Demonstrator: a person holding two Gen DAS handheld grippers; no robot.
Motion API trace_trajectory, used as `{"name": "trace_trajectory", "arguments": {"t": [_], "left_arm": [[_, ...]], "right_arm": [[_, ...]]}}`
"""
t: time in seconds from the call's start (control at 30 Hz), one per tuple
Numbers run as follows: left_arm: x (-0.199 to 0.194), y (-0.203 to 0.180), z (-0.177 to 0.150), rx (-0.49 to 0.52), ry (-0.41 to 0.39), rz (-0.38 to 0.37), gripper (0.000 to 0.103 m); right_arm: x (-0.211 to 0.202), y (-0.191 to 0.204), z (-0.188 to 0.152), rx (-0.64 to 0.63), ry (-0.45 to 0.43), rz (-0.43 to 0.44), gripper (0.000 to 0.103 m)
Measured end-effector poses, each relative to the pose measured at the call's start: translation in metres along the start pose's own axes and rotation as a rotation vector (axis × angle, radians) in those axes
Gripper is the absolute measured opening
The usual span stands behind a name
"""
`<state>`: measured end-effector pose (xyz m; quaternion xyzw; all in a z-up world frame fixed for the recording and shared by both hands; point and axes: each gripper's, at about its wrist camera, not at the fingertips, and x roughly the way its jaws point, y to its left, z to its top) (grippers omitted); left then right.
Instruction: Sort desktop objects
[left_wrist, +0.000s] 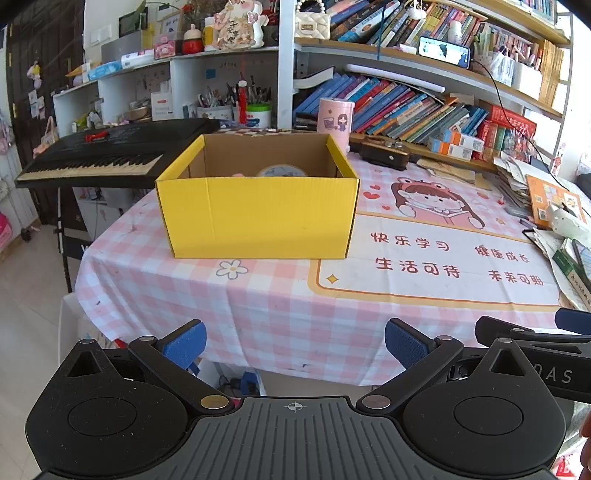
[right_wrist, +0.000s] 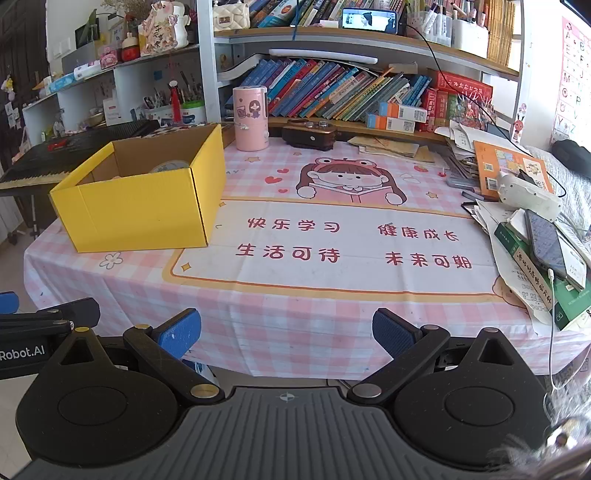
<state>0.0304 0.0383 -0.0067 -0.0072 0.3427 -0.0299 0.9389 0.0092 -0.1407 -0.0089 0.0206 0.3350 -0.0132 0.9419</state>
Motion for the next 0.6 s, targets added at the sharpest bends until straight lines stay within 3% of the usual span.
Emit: {"name": "trace_trajectory", "arguments": {"t": [0.6], "left_arm": [[0.0037, 0.0040, -0.0027, -0.017, 0.027, -0.015, 0.103]], "right_arm": [[0.0011, -0.0001, -0.0013, -0.001, 0.003, 0.003, 0.100]]}}
